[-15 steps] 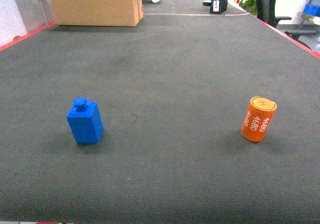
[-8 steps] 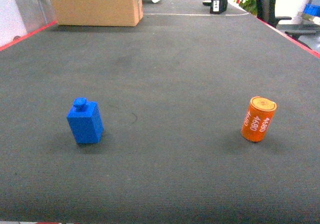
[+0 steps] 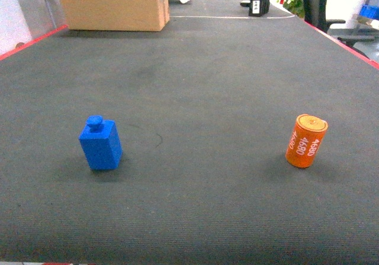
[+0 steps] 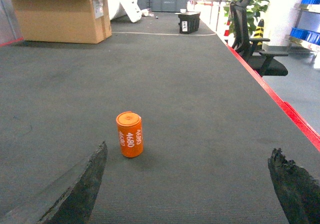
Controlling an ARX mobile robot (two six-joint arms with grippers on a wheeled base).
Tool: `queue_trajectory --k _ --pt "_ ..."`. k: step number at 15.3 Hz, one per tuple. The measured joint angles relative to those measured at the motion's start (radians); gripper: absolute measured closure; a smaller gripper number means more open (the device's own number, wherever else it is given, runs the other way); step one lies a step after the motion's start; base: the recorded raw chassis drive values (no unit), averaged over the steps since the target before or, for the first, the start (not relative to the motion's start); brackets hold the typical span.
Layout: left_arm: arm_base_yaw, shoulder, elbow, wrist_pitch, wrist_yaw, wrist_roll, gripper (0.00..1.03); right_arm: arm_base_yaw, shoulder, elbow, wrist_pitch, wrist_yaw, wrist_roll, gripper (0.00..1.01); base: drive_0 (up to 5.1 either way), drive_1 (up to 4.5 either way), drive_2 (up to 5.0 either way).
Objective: Sort blue parts and orange caps into right shelf containers
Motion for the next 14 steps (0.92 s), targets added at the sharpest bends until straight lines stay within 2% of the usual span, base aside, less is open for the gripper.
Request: queue_trajectory --k 13,14 --pt "0.0 0.0 0.0 -0.003 -0.004 -0.001 0.05 0.0 0.0 0.0 0.0 0.0 0.0 0.03 0.0 0.0 0.0" --pt "-0.088 0.079 0.031 -0.077 -0.174 -0.035 0.05 0.06 0.041 0.019 -0.059 0.137 0.016 0.03 0.0 0.0 0.0"
